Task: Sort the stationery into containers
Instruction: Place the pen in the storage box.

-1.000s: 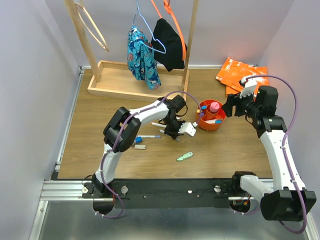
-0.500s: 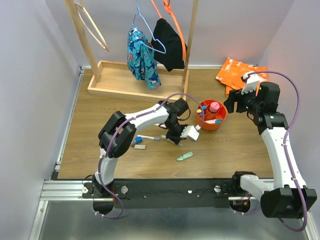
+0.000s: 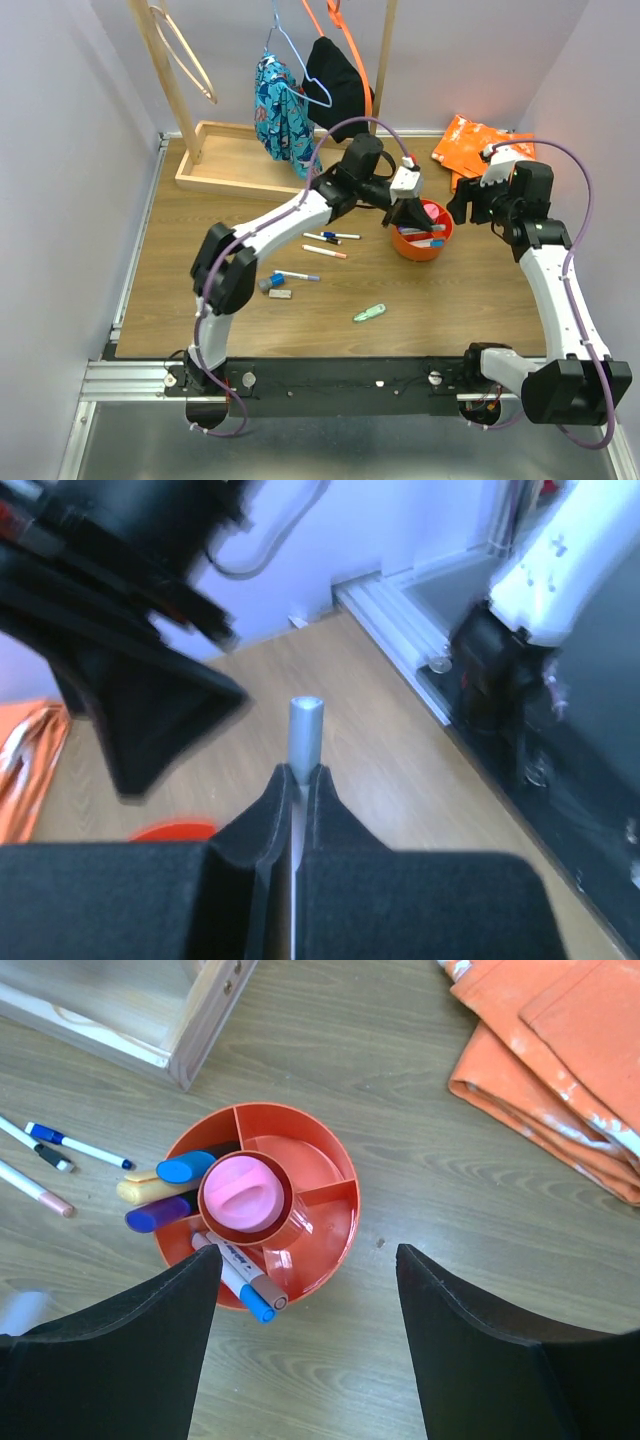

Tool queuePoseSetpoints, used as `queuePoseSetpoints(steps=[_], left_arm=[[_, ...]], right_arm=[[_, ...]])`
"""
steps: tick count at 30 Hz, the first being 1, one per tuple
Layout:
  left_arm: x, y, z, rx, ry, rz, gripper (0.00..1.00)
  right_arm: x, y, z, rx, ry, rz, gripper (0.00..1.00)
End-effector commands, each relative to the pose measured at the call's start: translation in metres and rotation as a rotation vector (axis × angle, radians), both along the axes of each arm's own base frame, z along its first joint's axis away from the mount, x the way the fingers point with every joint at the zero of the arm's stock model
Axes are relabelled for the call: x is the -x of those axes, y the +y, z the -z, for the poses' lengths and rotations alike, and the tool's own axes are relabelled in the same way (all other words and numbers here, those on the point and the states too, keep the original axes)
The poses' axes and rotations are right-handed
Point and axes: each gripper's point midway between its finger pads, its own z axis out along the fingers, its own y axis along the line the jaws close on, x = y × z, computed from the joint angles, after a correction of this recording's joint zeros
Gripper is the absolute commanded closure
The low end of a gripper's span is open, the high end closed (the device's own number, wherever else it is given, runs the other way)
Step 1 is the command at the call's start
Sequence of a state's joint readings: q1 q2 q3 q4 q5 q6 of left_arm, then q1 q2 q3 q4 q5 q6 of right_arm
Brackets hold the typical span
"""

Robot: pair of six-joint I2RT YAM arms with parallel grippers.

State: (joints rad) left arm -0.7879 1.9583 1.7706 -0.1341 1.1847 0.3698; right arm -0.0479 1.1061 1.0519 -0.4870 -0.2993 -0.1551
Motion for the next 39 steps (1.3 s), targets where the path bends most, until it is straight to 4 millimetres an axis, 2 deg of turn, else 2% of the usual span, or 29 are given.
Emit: queuePoseSetpoints(steps=[1,6,19,27,32,39], left_arm=[[0.006,-0.023,-0.031,0.234,0.181,0.147,1.0],[0.001,-0.039,-0.019,0.221,0.182,0.161,1.0],[-0.028,-0.064,0.047,0.141,0.233,0.103,1.0],[-0.049,-0.076,0.075,0.094,0.215,0.051,1.0],[-0.064,-0.077,0.093,0.075,0.203,0.017,1.0],[-0.068,-0.068,0.113,0.043,0.232,-0.009,0.99]], right_arm=[[-0.006,-0.006,-0.009,0.012,-0.015,0.028,0.22],[-0.006,-0.009,-0.009,0.012,-0.017,0.051,0.22],[0.004,-0.014,0.002,0.035,0.005,0.071,0.22],[0.001,-0.015,0.005,0.036,0.005,0.072,0.22],[0.001,-0.015,0.009,0.04,0.015,0.073,0.22],[-0.001,-0.014,0.015,0.033,0.021,0.066,0.22]])
